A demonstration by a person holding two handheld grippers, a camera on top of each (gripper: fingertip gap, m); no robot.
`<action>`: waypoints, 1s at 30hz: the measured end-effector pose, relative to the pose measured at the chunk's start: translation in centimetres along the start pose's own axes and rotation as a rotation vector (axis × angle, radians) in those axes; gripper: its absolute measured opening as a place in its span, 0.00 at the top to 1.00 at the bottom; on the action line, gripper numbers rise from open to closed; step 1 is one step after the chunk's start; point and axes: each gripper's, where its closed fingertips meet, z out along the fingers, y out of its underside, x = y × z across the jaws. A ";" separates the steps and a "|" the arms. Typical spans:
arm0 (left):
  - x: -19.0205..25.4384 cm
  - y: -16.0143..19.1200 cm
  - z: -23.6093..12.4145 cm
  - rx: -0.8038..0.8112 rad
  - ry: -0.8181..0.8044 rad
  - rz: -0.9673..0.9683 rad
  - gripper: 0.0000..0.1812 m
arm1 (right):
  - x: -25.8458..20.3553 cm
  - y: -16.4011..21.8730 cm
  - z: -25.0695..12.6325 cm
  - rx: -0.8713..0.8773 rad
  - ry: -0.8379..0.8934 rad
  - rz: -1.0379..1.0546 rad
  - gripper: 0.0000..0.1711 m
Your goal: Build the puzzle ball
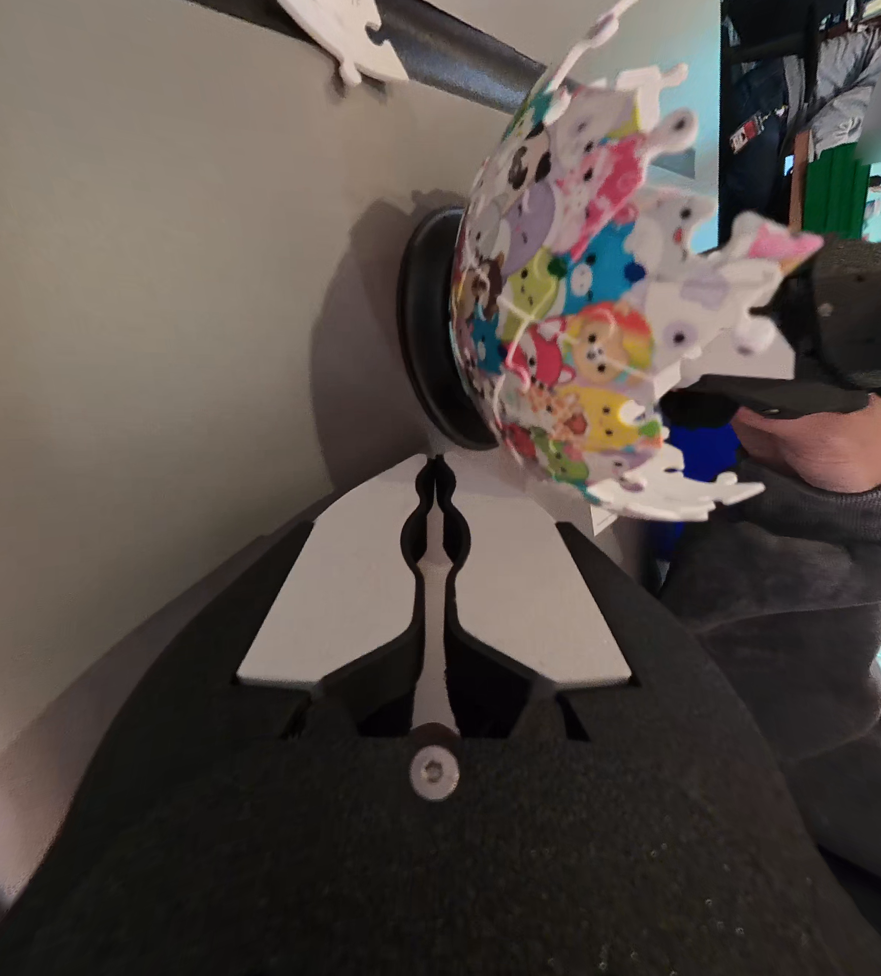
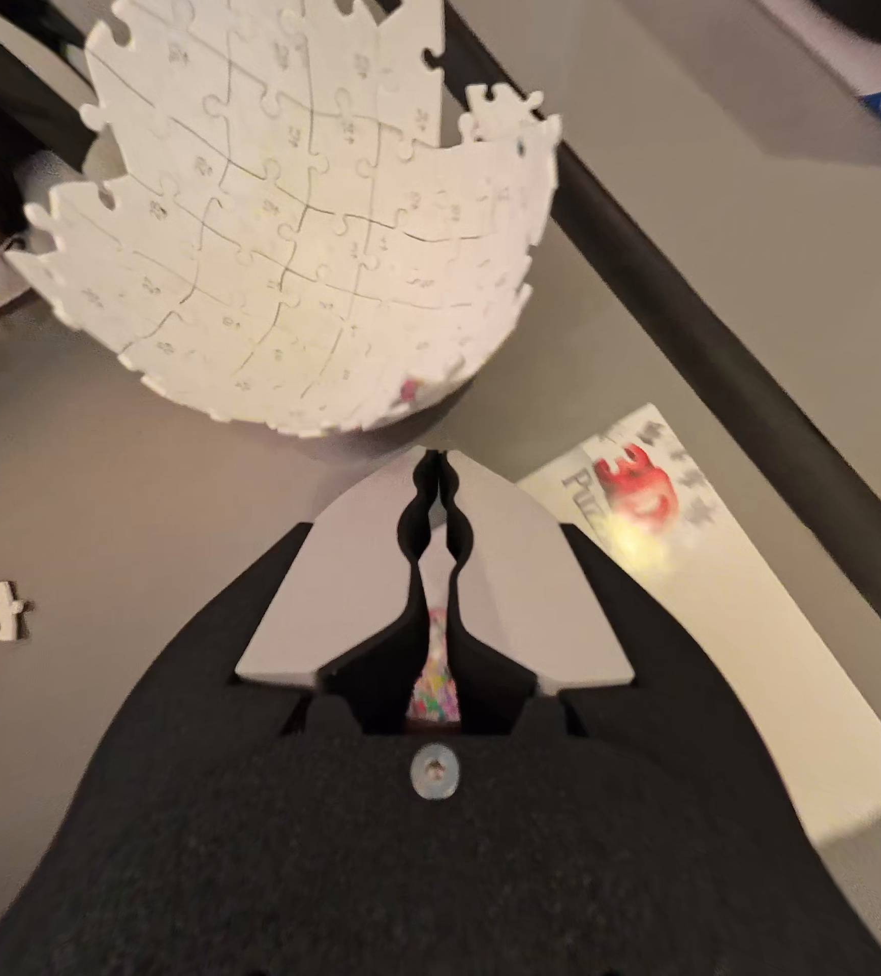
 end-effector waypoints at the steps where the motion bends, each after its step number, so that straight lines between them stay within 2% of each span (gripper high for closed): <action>1: 0.1 0.1 -0.4 0.019 0.008 0.000 1.00 | 0.2 0.1 -1.0 0.002 0.038 0.002 1.00; 4: 0.8 -0.2 -2.2 0.095 0.041 0.043 1.00 | 0.7 0.1 -3.9 0.034 0.178 -0.018 1.00; 6: 1.8 -0.4 -3.5 0.146 0.051 0.110 1.00 | 0.2 -0.5 -5.4 0.113 0.251 -0.015 0.90; 7: 2.2 -0.4 -4.2 0.169 0.044 0.146 0.97 | -0.3 -0.7 -6.1 0.155 0.278 -0.009 0.86; 9: 3.1 -0.3 -5.6 0.228 0.021 0.203 0.89 | -2.0 -1.0 -6.8 0.258 0.304 0.015 0.84; 11: 4.5 0.4 -7.1 0.296 0.020 0.251 0.85 | -4.7 -1.4 -7.2 0.392 0.303 0.014 0.78; 15: 7.6 3.7 -10.2 0.397 -0.041 0.426 0.78 | -10.4 -0.3 -8.5 0.531 0.354 -0.122 0.77; 19: 10.4 8.6 -12.6 0.495 -0.175 0.647 0.67 | -16.5 1.3 -10.5 0.534 0.344 -0.248 0.74; 21: 10.9 11.4 -13.3 0.542 -0.233 0.697 0.61 | -19.3 3.1 -10.9 0.515 0.281 -0.231 0.74; 23: 11.0 14.4 -13.2 0.522 -0.251 0.703 0.59 | -22.2 5.4 -11.1 0.525 0.194 -0.189 0.74; 26: 11.1 17.5 -12.6 0.457 -0.235 0.678 0.58 | -25.0 8.7 -11.9 0.548 0.151 -0.140 0.74; 30: 10.5 16.8 -12.6 0.403 -0.241 0.753 0.61 | -26.8 10.2 -13.8 0.569 0.167 -0.167 0.71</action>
